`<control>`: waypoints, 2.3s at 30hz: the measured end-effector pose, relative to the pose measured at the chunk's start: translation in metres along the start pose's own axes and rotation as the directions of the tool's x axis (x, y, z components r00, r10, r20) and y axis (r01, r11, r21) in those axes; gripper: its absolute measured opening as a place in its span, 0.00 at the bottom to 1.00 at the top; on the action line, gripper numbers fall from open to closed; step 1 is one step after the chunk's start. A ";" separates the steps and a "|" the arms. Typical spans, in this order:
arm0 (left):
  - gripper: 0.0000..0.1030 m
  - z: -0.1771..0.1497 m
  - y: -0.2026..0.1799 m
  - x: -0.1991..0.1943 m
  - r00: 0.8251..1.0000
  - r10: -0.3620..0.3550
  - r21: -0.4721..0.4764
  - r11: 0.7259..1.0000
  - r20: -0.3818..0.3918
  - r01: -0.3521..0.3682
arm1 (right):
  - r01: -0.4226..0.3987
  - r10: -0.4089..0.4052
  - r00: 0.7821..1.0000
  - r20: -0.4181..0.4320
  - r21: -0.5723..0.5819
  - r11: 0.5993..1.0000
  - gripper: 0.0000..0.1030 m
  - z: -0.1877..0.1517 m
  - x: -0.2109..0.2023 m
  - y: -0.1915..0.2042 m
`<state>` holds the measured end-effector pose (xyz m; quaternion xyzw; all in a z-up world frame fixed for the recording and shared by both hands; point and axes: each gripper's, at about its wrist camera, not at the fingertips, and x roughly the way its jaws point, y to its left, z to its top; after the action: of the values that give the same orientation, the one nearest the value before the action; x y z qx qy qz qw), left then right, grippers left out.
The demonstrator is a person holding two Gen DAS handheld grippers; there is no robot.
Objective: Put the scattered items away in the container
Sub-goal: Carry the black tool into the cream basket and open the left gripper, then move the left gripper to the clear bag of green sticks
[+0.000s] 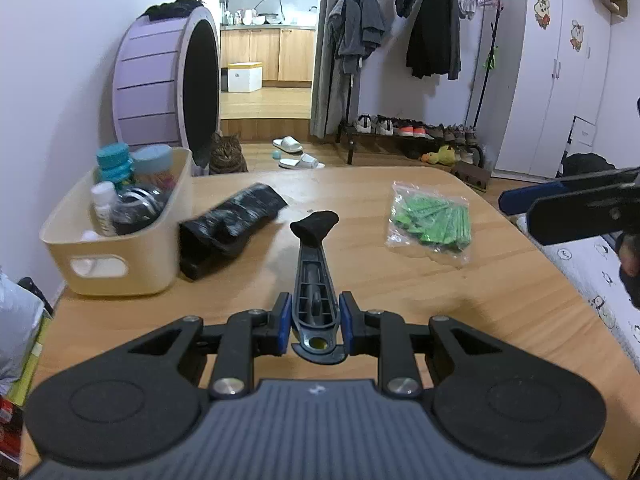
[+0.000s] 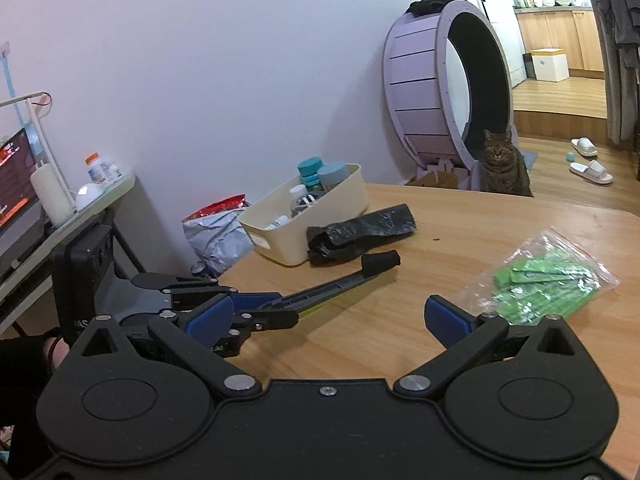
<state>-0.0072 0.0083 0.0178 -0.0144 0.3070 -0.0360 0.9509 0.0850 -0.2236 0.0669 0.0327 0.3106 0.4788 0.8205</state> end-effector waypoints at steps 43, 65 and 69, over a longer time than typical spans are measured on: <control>0.27 0.082 0.157 0.056 0.978 0.193 0.222 0.960 -0.080 -0.172 | -0.009 0.009 1.000 -0.025 0.003 1.000 1.00 -0.001 0.036 0.024; 0.55 0.049 0.019 0.054 0.986 -0.160 0.128 0.978 -0.037 0.163 | 0.182 -0.186 0.981 0.056 0.067 0.981 1.00 0.005 -0.009 -0.025; 0.56 0.051 -0.003 0.077 0.976 -0.215 0.112 0.969 -0.046 0.219 | 0.232 -0.239 0.969 0.069 0.097 0.968 1.00 0.002 -0.022 -0.042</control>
<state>0.0851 0.0000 0.0145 0.0083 0.3170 -0.1577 0.9352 0.1109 -0.2637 0.0645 0.0510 0.3000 0.3621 0.8811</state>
